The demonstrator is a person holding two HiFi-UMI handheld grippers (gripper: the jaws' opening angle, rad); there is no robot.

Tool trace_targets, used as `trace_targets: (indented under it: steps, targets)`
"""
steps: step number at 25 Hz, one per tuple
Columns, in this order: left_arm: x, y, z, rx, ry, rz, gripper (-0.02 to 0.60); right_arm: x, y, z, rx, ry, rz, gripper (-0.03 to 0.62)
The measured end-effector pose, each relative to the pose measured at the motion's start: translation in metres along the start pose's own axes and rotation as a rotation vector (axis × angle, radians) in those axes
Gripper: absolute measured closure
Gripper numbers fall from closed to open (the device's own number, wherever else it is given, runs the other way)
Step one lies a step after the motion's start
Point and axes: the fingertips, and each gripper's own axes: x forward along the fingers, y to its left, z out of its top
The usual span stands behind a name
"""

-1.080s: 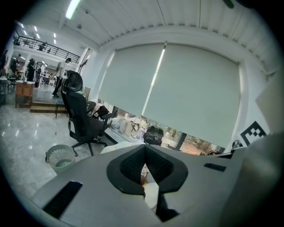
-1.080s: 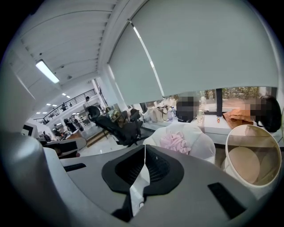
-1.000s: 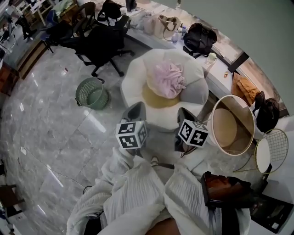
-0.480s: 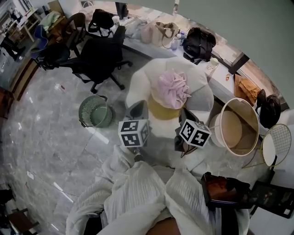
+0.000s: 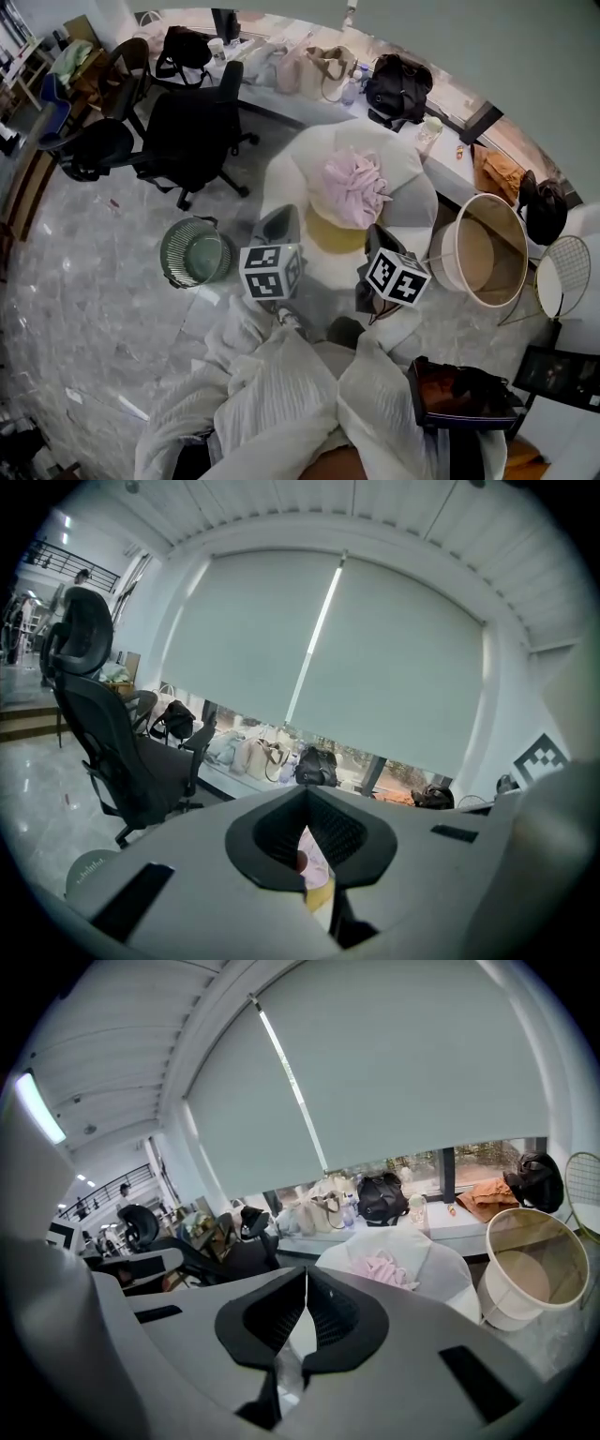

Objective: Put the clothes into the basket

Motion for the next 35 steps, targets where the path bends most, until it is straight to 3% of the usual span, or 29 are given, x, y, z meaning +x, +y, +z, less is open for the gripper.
trace_targets:
  steps: [7, 20, 30, 35]
  targets:
    - [0.050, 0.003, -0.002, -0.011, 0.057, -0.031, 0.575, 0.024, -0.031, -0.003, 0.050, 0.041, -0.072, 0.569]
    - [0.138, 0.004, -0.010, 0.016, 0.141, -0.034, 0.575, 0.119, -0.071, 0.017, 0.092, 0.084, -0.080, 0.569]
    - [0.234, 0.028, -0.068, 0.024, 0.231, -0.016, 0.575, 0.213, -0.121, -0.011, 0.113, 0.145, -0.090, 0.569]
    - [0.283, 0.046, -0.115, 0.034, 0.268, 0.003, 0.575, 0.263, -0.148, -0.047, 0.129, 0.189, -0.086, 0.569]
